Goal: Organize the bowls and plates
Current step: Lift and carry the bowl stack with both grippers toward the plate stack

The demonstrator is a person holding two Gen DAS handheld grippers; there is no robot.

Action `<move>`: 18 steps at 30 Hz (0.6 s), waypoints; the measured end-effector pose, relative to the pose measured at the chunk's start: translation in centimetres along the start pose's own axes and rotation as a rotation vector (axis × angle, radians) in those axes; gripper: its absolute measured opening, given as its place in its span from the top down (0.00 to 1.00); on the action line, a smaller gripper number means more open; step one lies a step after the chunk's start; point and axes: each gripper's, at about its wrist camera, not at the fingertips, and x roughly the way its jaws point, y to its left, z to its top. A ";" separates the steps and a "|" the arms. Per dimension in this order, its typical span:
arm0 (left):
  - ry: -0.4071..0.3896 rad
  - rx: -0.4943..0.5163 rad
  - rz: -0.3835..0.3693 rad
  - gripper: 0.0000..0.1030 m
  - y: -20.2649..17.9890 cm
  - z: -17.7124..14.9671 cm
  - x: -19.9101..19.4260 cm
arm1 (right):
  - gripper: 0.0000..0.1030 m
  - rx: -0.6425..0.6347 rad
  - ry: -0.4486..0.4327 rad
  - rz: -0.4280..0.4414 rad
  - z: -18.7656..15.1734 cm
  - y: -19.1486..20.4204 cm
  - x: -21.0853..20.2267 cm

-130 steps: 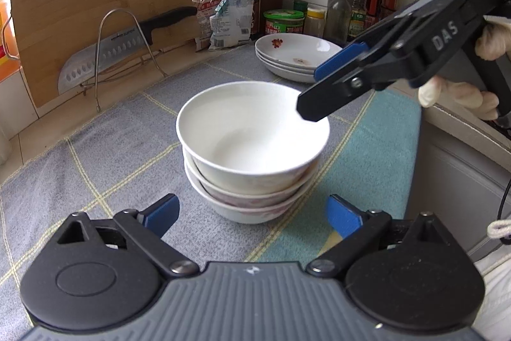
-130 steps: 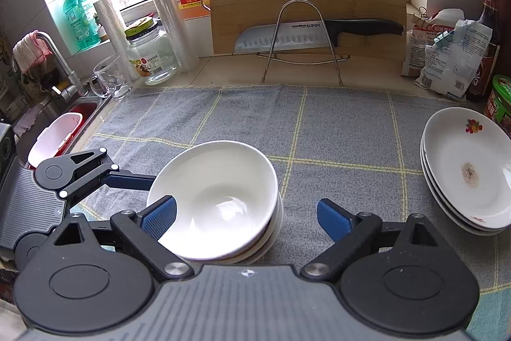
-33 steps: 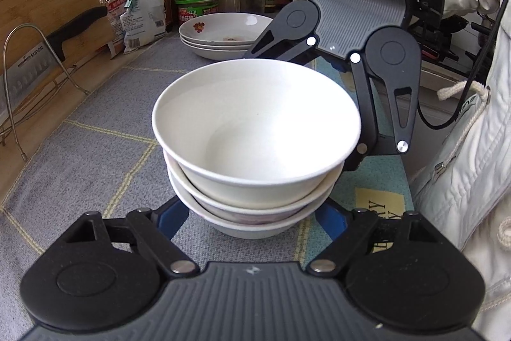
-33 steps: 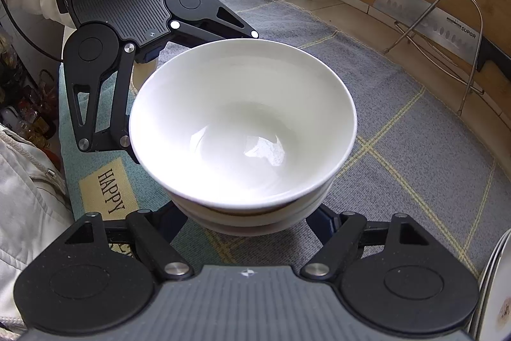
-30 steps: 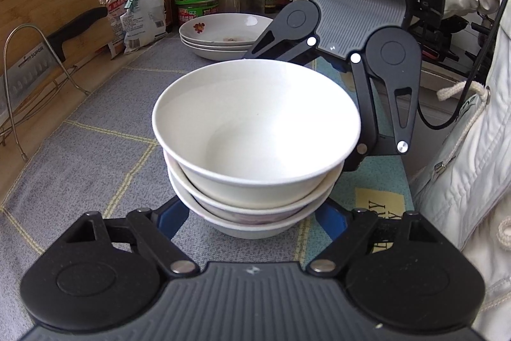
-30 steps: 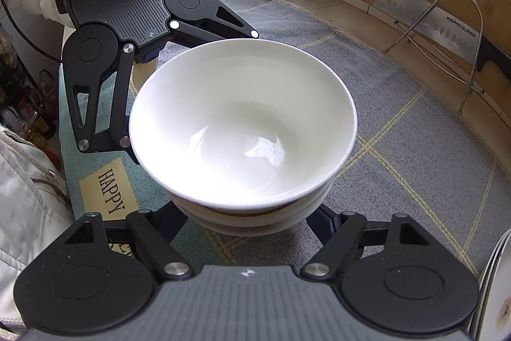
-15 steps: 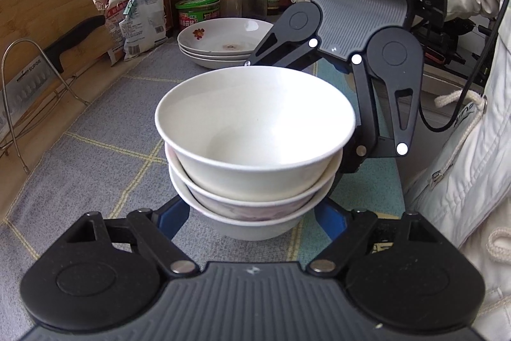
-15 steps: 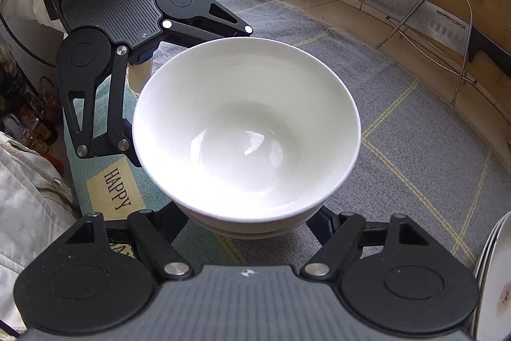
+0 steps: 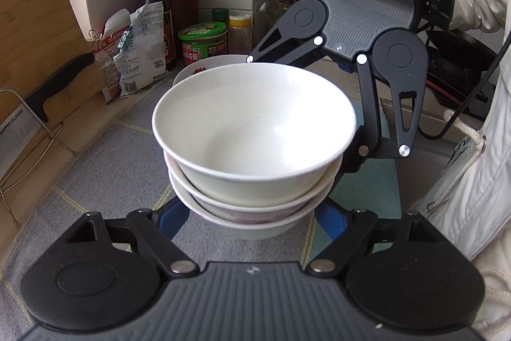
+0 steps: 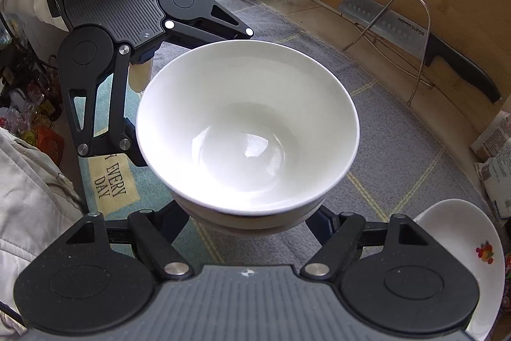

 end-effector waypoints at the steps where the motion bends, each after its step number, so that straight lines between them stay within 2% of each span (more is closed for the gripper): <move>1: -0.004 -0.001 -0.002 0.17 0.0 0.6 0.4 | 0.20 -0.005 -0.001 -0.005 -0.3 -0.5 -0.5; 8: -0.021 0.045 -0.003 0.17 -0.3 4.7 3.9 | 0.20 -0.002 -0.010 -0.049 -2.8 -4.0 -3.6; 18: -0.019 0.085 -0.020 0.17 0.1 8.4 8.4 | 0.20 0.019 -0.019 -0.103 -6.2 -8.1 -5.9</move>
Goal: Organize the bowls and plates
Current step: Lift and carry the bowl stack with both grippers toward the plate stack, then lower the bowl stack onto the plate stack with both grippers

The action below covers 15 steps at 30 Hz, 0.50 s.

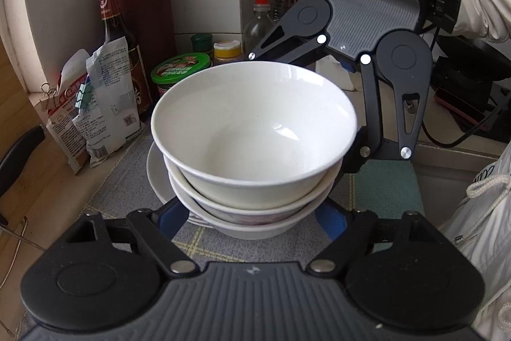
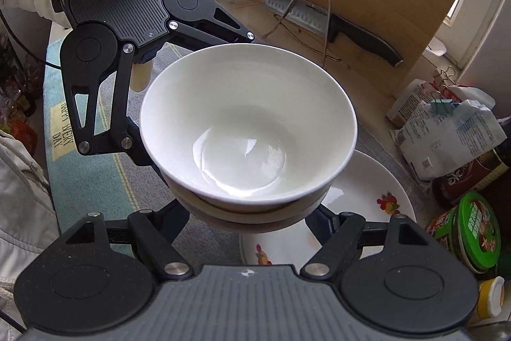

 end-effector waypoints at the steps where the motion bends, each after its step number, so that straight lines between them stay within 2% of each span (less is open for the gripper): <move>1: 0.001 0.003 -0.001 0.17 0.2 0.3 0.5 | 0.20 0.003 0.000 -0.002 -0.2 -0.4 -0.1; 15: 0.020 0.032 0.001 0.17 2.1 2.6 6.1 | 0.20 0.025 0.014 -0.049 -3.2 -5.7 0.3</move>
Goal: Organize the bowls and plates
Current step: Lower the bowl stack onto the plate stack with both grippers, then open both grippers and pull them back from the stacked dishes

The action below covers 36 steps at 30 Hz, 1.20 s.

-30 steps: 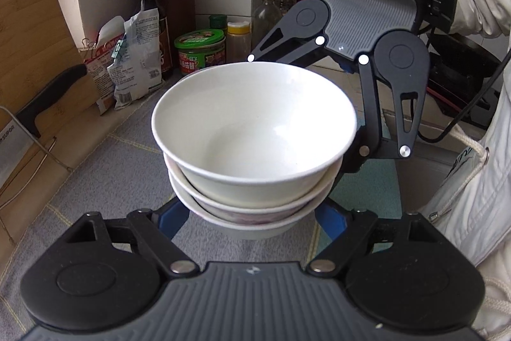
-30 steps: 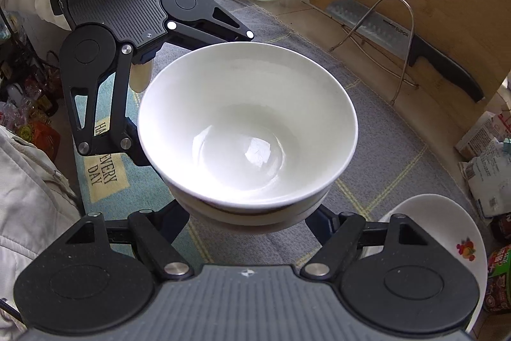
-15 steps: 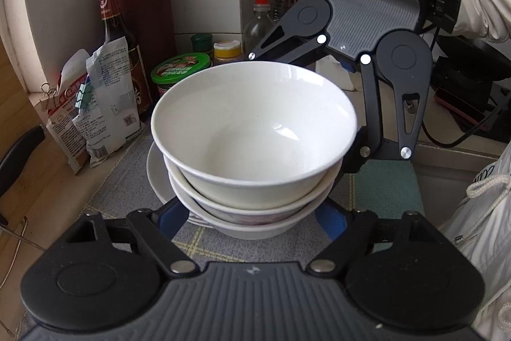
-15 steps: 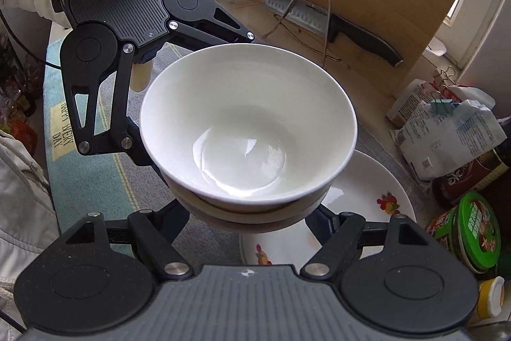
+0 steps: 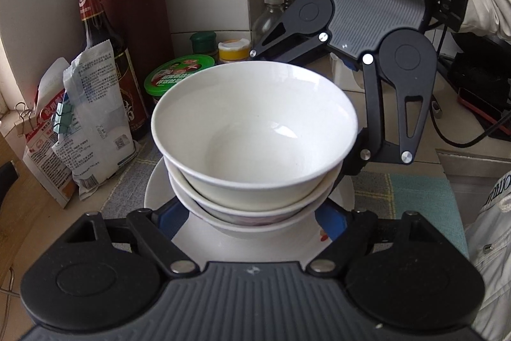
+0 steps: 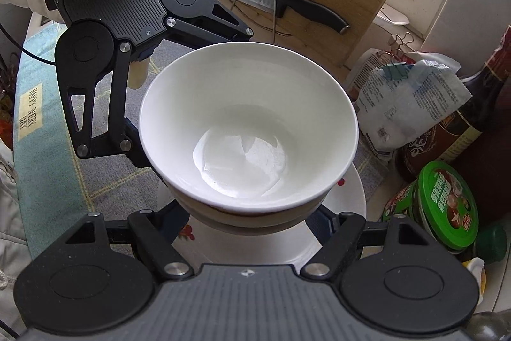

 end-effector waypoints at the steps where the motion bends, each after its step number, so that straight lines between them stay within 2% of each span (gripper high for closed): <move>1: 0.004 0.001 -0.002 0.17 0.1 0.0 0.3 | 0.20 0.003 0.002 0.001 -0.2 -0.2 0.1; 13: 0.032 -0.023 -0.014 0.17 0.8 0.0 1.9 | 0.20 0.020 0.017 0.014 -1.5 -1.3 1.2; 20: 0.016 -0.038 -0.003 0.16 0.9 -0.1 1.9 | 0.20 0.040 0.007 0.015 -1.5 -1.7 1.4; 23: 0.005 -0.027 0.026 0.13 0.4 -0.3 1.6 | 0.19 0.043 0.002 0.007 -1.6 -1.6 1.4; 25: 0.000 -0.040 0.045 0.05 0.3 -0.5 1.4 | 0.10 0.058 -0.007 -0.002 -1.7 -1.6 1.3; 27: -0.010 -0.058 0.073 0.05 0.1 -0.9 0.9 | 0.01 0.085 -0.024 0.005 -1.9 -1.8 1.1; 30: -0.041 -0.074 0.123 0.05 -0.3 -1.2 -0.3 | 0.00 0.124 -0.031 -0.006 -2.0 -1.8 0.9; 36: -0.164 -0.148 0.238 0.01 -2.2 -1.7 -4.5 | 0.00 0.173 -0.006 -0.100 -1.9 0.3 0.1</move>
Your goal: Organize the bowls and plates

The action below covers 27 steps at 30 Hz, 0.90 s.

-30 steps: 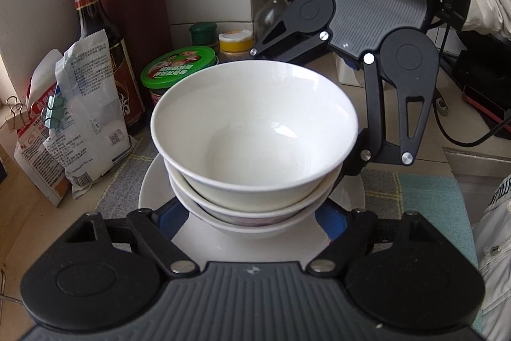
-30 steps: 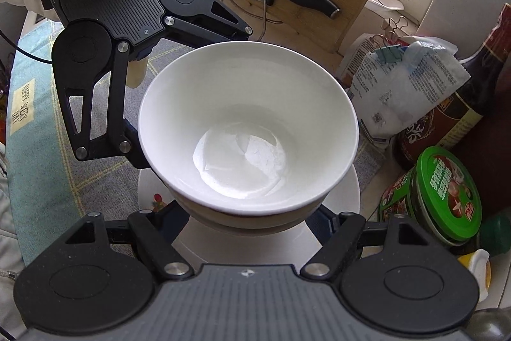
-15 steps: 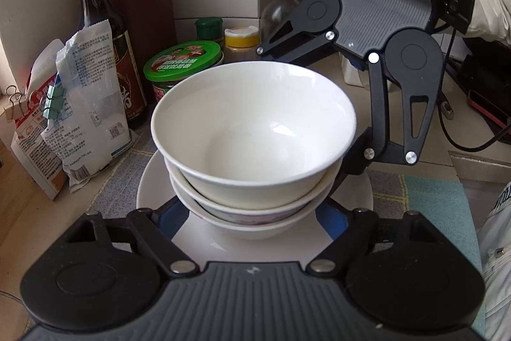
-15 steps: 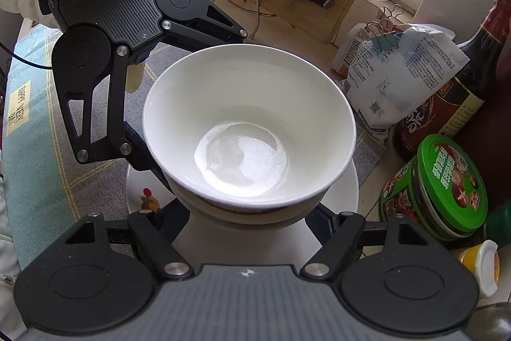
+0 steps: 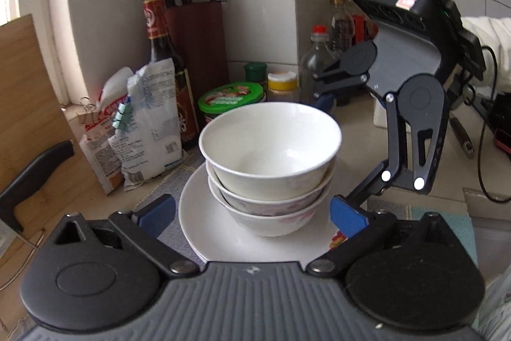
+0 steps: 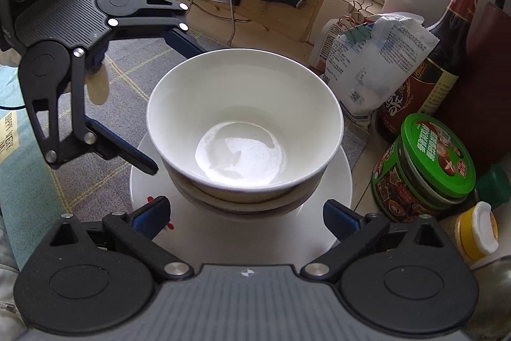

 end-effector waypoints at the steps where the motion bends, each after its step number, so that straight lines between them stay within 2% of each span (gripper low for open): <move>1: -0.014 -0.019 0.019 0.01 -0.2 0.0 -0.7 | 0.00 0.020 -0.002 -0.026 0.0 0.5 -0.4; 3: -0.041 -0.054 0.072 0.01 -0.6 -0.1 -2.2 | 0.00 0.080 -0.017 -0.065 0.1 1.4 -1.2; 6: -0.030 -0.106 0.146 0.01 -1.4 -0.3 -4.2 | 0.00 0.219 -0.033 -0.158 0.3 3.0 -2.4; 11: 0.037 -0.271 0.275 0.01 -2.1 -0.3 -6.4 | 0.00 0.479 -0.070 -0.306 -0.3 6.8 -4.7; 13: 0.055 -0.308 0.296 0.01 -2.4 -0.4 -7.1 | 0.00 0.590 -0.088 -0.350 -0.8 8.2 -5.6; 16: 0.053 -0.345 0.285 0.01 -2.9 -0.5 -8.6 | 0.00 0.726 -0.098 -0.397 -1.3 10.2 -6.4; 23: 0.074 -0.403 0.326 0.01 -3.3 -0.8 -11.2 | 0.00 0.803 -0.122 -0.487 -1.5 13.7 -8.9; 27: 0.096 -0.389 0.366 0.01 -3.7 -0.7 -11.8 | 0.00 0.825 -0.135 -0.517 -1.4 14.5 -9.8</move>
